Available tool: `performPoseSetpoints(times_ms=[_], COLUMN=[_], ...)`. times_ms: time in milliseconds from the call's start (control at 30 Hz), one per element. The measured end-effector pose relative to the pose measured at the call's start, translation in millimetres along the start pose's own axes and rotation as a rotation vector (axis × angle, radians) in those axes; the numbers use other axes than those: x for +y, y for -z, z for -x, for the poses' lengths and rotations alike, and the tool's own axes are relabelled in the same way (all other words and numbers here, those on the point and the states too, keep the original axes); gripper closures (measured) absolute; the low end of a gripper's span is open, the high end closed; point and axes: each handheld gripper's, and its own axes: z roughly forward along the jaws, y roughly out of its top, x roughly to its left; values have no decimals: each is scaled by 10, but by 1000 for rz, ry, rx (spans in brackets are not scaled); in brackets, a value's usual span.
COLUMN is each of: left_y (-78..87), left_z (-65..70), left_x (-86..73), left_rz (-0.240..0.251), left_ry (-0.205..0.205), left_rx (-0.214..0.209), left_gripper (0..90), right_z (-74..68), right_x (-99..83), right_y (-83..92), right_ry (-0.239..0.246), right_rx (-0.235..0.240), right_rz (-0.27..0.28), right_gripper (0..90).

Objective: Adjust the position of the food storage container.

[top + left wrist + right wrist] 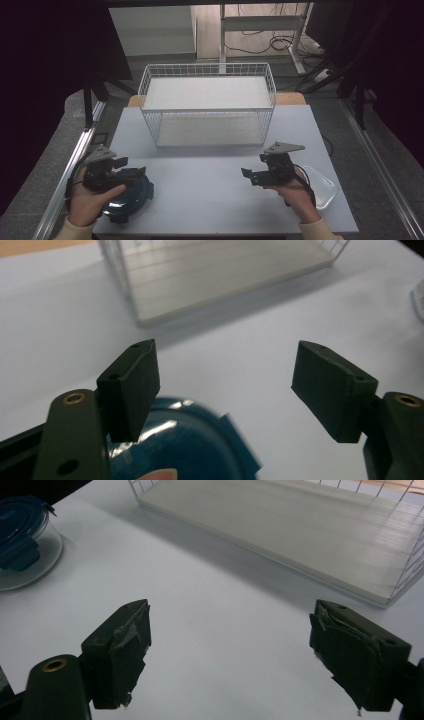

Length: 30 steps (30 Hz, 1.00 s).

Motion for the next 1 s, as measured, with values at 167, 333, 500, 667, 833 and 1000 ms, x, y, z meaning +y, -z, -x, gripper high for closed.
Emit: performPoseSetpoints(times_ms=[167,333,500,667,833,1000], left_y=[106,109,227,322,385,333], left_z=[-199,-416,-613,-695,-783,-747], left_x=[-182,-443,-654,-806,-1010,-1168], left_rz=[-28,-68,-80,-111,-175,-239], left_ry=[45,110,156,166,190,197], left_rx=[53,111,156,178,157,114], left_gripper=[285,382,463,578,792,899], right_z=[-22,-43,-45,-54,-54,-59], right_x=[-15,-25,-29,-29,-38,-30], right_y=[-35,-50,-76,-90,-100,-99], right_ry=[6,14,16,20,21,22], right_rx=[3,8,1,0,-6,-7], right_rz=[-13,-17,-26,-30,-41,-42], right_gripper=[167,167,167,166,166,166])
